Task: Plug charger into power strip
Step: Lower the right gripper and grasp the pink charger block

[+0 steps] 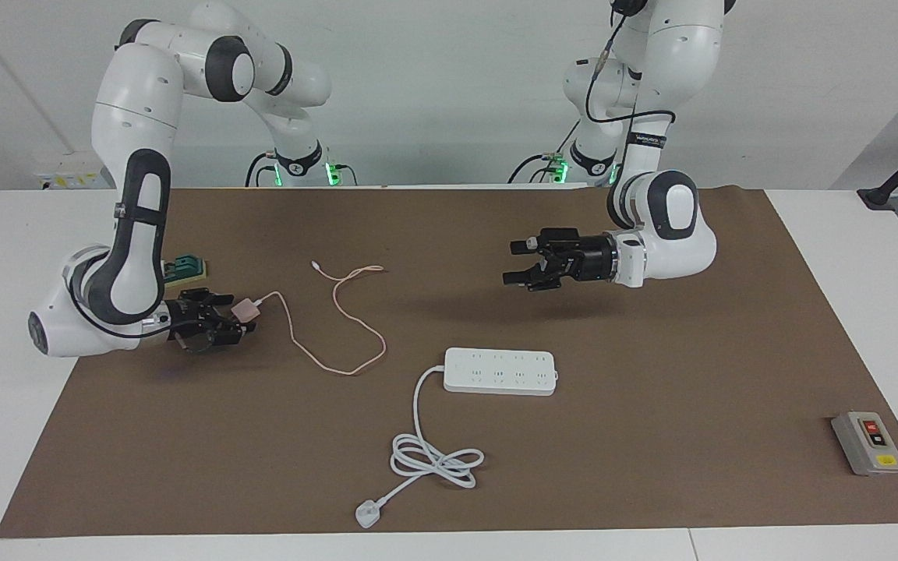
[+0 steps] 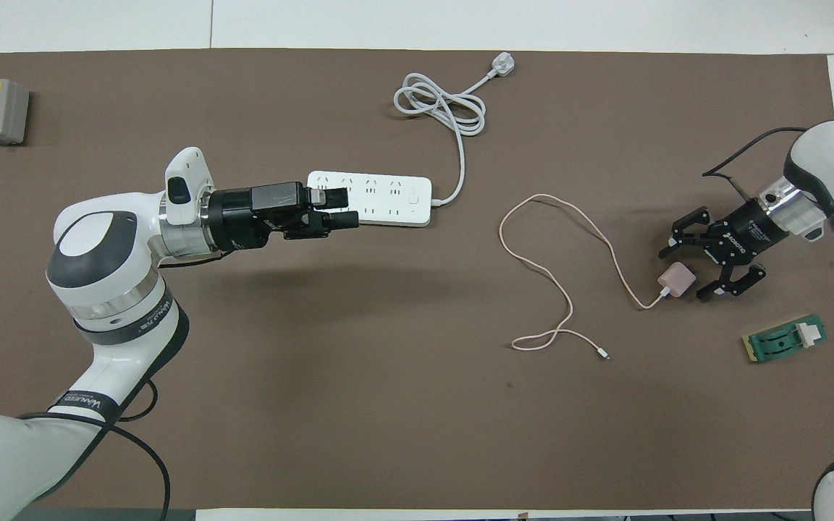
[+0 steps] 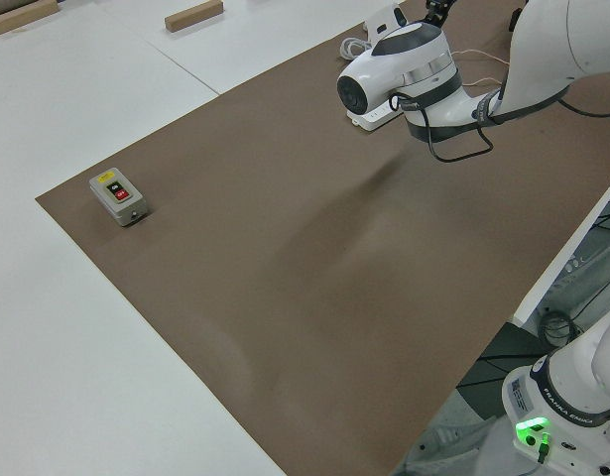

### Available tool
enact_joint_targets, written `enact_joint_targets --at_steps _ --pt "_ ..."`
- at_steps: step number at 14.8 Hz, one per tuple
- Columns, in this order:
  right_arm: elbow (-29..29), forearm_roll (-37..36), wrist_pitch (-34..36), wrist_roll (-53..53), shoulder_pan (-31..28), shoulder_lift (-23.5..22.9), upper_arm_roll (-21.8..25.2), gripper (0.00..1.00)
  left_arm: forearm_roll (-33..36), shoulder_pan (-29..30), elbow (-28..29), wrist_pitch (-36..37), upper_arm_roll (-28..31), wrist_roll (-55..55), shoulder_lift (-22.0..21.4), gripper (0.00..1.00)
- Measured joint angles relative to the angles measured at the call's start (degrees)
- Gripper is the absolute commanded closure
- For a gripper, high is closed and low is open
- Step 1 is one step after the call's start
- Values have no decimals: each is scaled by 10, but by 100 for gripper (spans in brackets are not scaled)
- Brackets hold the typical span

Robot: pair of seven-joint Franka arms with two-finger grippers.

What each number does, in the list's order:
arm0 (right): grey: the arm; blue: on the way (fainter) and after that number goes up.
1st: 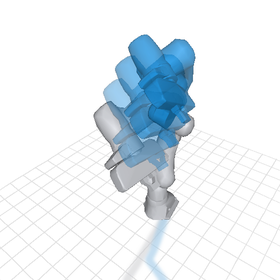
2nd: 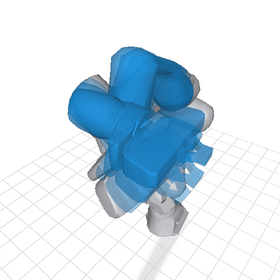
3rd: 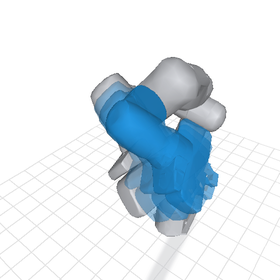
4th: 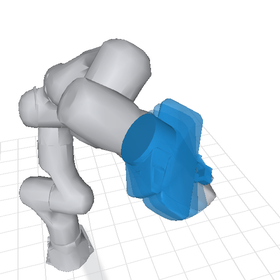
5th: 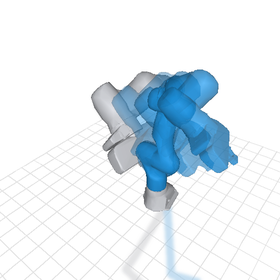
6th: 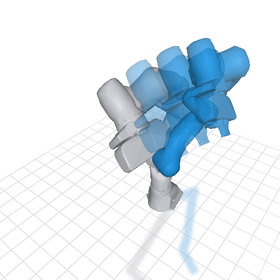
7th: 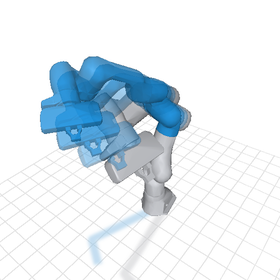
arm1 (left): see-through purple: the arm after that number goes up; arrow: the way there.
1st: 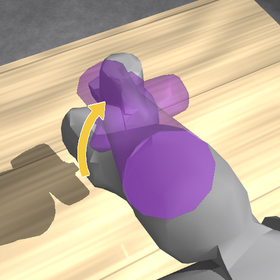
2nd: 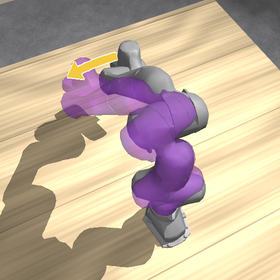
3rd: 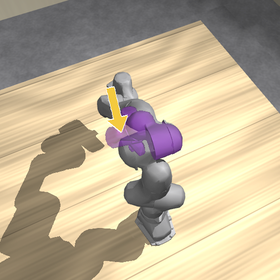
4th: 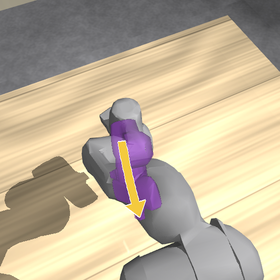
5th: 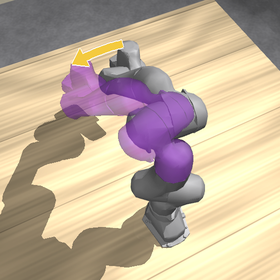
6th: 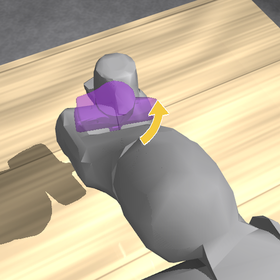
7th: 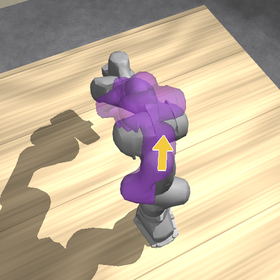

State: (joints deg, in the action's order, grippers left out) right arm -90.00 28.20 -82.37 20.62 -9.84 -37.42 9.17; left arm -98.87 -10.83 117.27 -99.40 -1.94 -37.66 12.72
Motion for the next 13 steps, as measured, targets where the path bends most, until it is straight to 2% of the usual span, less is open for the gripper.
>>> enact_joint_targets --at_steps 2,6,7,8,11,13 --pt "0 0 0 -5 0 0 0 38 0 0 0 0 0 -1 0 0" --pt "0 0 0 -6 0 0 -1 44 0 0 0 0 0 -6 0 0" --pt "0 0 0 -6 1 0 -1 50 0 0 0 0 0 -6 1 0" --pt "0 0 0 -6 1 0 -1 61 0 0 0 0 0 -7 1 0" --pt "0 0 0 -6 1 0 -1 100 0 0 0 0 0 -8 3 0" --pt "0 0 0 -6 2 0 -1 100 0 0 0 0 0 -16 7 0"
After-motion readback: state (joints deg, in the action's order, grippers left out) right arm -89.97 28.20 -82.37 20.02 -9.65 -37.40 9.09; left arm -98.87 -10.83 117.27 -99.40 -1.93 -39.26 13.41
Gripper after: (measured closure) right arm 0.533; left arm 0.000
